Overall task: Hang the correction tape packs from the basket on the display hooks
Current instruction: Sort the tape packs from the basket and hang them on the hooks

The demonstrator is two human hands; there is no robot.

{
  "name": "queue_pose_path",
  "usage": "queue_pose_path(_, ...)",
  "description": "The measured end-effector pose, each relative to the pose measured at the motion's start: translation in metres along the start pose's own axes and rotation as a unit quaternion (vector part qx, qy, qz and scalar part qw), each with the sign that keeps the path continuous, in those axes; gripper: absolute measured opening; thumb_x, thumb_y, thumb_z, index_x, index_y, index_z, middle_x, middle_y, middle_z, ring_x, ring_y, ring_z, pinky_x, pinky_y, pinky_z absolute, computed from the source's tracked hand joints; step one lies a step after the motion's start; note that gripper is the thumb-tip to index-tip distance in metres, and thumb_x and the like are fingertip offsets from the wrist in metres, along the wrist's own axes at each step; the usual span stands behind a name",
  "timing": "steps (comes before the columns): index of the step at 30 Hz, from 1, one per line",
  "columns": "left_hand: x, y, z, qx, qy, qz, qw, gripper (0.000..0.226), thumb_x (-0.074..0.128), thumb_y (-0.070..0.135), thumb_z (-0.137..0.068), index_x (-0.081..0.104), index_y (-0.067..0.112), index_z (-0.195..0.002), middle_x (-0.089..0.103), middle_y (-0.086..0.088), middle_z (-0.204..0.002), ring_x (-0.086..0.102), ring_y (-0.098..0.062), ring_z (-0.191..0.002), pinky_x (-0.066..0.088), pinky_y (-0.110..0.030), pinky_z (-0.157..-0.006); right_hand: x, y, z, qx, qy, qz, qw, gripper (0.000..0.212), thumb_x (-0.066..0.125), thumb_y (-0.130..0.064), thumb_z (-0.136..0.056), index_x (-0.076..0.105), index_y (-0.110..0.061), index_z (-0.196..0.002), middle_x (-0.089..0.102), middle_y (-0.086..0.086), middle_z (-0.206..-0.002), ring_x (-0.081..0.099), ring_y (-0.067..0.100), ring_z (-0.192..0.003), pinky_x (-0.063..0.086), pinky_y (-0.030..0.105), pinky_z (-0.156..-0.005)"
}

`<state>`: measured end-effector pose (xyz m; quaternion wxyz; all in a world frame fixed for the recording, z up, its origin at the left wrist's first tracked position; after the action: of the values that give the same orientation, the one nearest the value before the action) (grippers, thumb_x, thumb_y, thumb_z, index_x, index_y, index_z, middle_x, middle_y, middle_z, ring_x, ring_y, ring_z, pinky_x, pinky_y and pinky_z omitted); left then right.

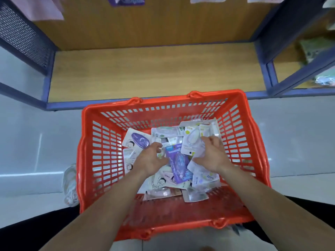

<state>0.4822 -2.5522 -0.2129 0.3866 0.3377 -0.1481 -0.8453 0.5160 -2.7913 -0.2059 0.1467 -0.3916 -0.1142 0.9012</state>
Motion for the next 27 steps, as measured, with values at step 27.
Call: queue_pose_path(27,-0.055,-0.002,0.007,0.068,0.093,0.252,0.961,0.012,0.071,0.007,-0.094,0.07,0.018,-0.099,0.074,-0.006,-0.093,0.071,-0.017,-0.086,0.057,-0.031,-0.08,0.013,-0.073,-0.008,-0.071,-0.03,-0.342,0.936,0.038,0.079,-0.019,-0.088,0.056,-0.021,-0.118,0.074,0.006,-0.101,0.072,0.024,-0.093,0.057,0.049,-0.086)
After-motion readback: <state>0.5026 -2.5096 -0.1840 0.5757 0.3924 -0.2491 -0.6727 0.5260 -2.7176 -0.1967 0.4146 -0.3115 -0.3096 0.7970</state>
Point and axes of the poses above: each hand's wrist, its own z-axis away from the middle knuckle, its own x-axis out of the palm, y = z × x, the point moved 4 cm from there along -z, towards the middle knuckle
